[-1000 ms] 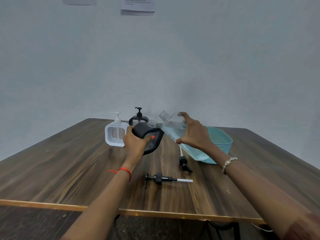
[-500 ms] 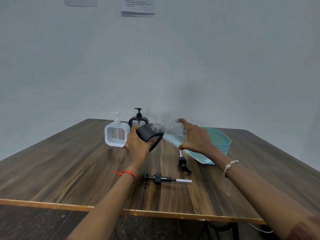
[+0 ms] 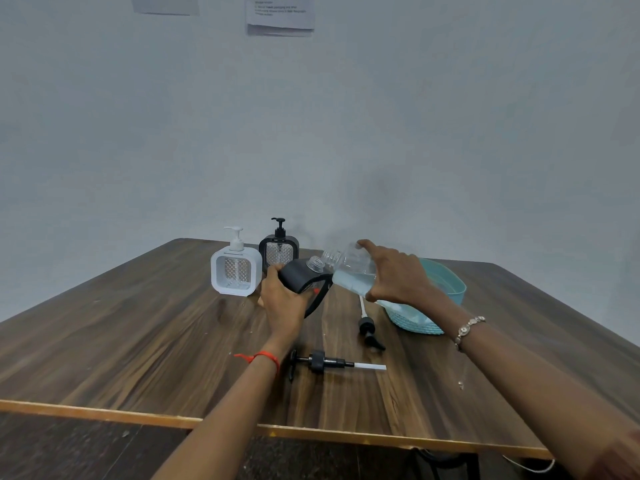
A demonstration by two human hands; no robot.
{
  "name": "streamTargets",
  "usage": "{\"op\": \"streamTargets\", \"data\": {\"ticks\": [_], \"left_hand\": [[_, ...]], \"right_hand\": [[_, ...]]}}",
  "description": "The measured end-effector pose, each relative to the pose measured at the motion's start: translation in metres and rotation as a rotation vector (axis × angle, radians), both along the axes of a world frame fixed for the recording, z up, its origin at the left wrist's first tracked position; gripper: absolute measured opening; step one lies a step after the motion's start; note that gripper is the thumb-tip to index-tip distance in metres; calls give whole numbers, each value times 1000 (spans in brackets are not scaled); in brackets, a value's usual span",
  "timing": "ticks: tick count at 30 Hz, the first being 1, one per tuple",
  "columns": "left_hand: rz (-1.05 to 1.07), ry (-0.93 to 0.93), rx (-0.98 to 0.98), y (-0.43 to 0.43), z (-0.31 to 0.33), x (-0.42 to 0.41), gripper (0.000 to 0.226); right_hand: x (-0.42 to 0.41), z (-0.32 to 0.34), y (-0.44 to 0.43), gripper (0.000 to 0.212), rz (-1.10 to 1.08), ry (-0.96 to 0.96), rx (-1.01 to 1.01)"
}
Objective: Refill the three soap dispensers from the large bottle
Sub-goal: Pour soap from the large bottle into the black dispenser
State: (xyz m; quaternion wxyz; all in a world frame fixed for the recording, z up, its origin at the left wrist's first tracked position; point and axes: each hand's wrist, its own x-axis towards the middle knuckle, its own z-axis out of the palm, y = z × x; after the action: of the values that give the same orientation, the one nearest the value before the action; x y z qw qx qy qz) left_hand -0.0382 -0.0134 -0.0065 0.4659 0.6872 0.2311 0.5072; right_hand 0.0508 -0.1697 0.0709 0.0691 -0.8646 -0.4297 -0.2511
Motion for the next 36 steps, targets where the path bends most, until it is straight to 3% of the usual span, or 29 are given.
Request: {"op": "streamTargets", "data": {"ticks": [36], "left_hand": [[-15,-14,-89,-5,-13,12,64]], "right_hand": [[4,7,-7,88,-21,-71,-88]]}}
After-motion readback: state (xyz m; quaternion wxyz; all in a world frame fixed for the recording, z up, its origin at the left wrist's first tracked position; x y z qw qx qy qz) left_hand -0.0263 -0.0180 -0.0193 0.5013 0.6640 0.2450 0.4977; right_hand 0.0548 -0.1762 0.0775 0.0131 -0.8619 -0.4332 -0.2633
